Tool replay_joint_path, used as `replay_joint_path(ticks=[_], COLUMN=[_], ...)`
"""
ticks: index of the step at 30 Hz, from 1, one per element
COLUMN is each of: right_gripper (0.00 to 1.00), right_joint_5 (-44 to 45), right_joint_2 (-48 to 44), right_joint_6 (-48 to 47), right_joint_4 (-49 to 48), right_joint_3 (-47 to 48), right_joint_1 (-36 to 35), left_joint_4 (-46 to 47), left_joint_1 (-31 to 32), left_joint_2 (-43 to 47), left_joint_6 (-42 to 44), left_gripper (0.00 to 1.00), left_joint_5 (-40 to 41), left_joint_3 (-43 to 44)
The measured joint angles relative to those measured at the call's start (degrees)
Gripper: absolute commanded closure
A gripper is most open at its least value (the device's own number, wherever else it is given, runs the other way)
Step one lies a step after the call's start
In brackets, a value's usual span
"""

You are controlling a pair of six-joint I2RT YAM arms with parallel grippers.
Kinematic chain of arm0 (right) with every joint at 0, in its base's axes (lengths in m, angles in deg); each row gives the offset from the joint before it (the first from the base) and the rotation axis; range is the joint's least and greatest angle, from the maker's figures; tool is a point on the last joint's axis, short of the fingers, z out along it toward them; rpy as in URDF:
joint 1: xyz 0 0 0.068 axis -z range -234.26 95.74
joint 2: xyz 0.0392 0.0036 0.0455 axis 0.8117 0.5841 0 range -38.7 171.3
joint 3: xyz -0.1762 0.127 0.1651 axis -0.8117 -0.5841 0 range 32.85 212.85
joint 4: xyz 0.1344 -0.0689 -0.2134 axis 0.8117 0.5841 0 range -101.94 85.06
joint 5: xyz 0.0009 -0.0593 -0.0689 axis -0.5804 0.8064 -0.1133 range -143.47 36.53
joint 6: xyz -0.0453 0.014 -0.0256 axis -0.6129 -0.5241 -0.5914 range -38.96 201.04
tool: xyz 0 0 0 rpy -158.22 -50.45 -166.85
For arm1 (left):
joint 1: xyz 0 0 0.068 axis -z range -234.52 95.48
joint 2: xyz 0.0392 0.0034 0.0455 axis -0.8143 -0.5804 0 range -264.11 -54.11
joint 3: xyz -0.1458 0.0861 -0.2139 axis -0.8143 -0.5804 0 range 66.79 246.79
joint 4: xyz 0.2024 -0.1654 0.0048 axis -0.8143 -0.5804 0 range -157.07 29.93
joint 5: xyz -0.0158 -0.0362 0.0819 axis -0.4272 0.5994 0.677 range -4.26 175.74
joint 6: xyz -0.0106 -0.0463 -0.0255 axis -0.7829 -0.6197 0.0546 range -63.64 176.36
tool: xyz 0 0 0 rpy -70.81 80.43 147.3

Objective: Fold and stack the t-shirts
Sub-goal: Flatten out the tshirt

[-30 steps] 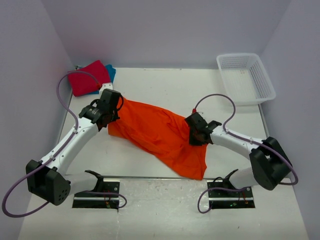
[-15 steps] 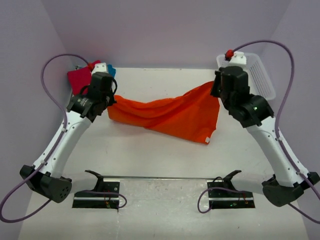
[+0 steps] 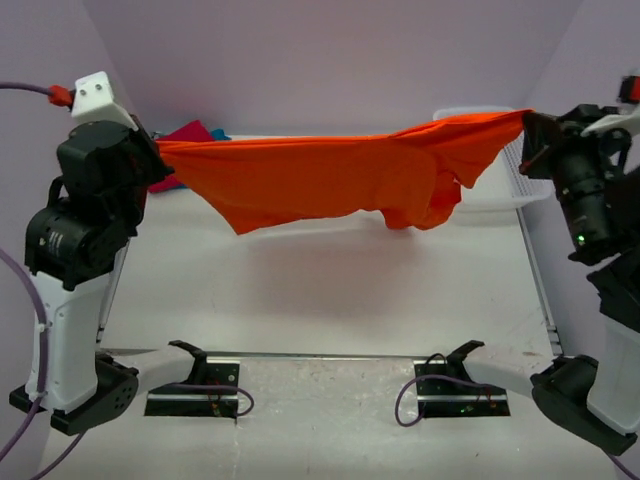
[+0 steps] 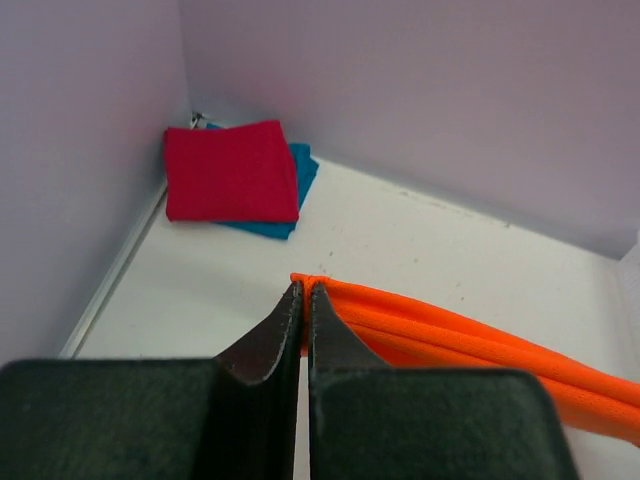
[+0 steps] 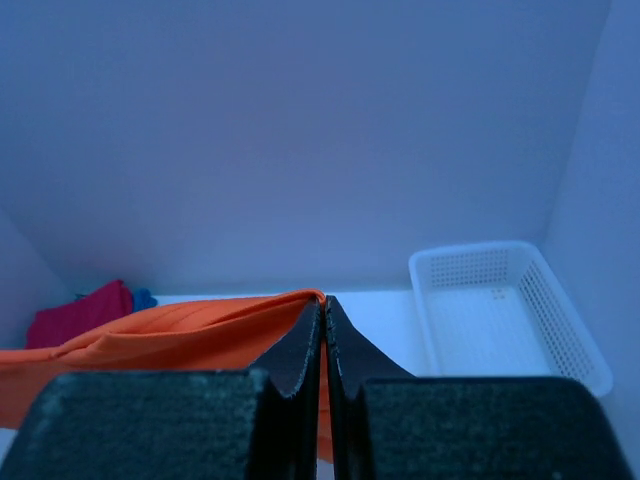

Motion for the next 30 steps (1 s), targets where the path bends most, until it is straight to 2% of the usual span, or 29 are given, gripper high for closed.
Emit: replay_joint_path(ticks=[4,12,19,25,30], right_gripper=[1.0,1.0,1.0,1.0,1.0], right_joint_5=[-5.8,-19.7,-29.9,-30.6,-26.3], right_joint_2=[-3.6,-7.9,-10.4,-10.4,-8.4], right_joint_6=[-1.5,-3.5,-4.3,-5.6,-7.6], right_joint_4=[0.7,2.3,2.3,0.7,-2.7], right_joint_3=[3.0,7.3,8.2,6.6,-2.5], right_joint_1=[-0.1,-0.1,0.0,0.0,0.0], left_joint_4=[0.4,7.8,10.8,12.8,14.9], left_joint_1=[0.0,0.0,0.0,0.0,0.0], left_joint_2=[2.6,11.6,11.7,6.3,-0.7], left_joint_6=[1.8,6.1,7.9,8.2,8.2], left_gripper=[1.0,1.0,1.0,1.0,1.0], left_joint_5=[-0.2,-5.7,-7.9,-8.1,-7.3], left_joint_3=[6.0,6.8,11.0,9.0,-0.6])
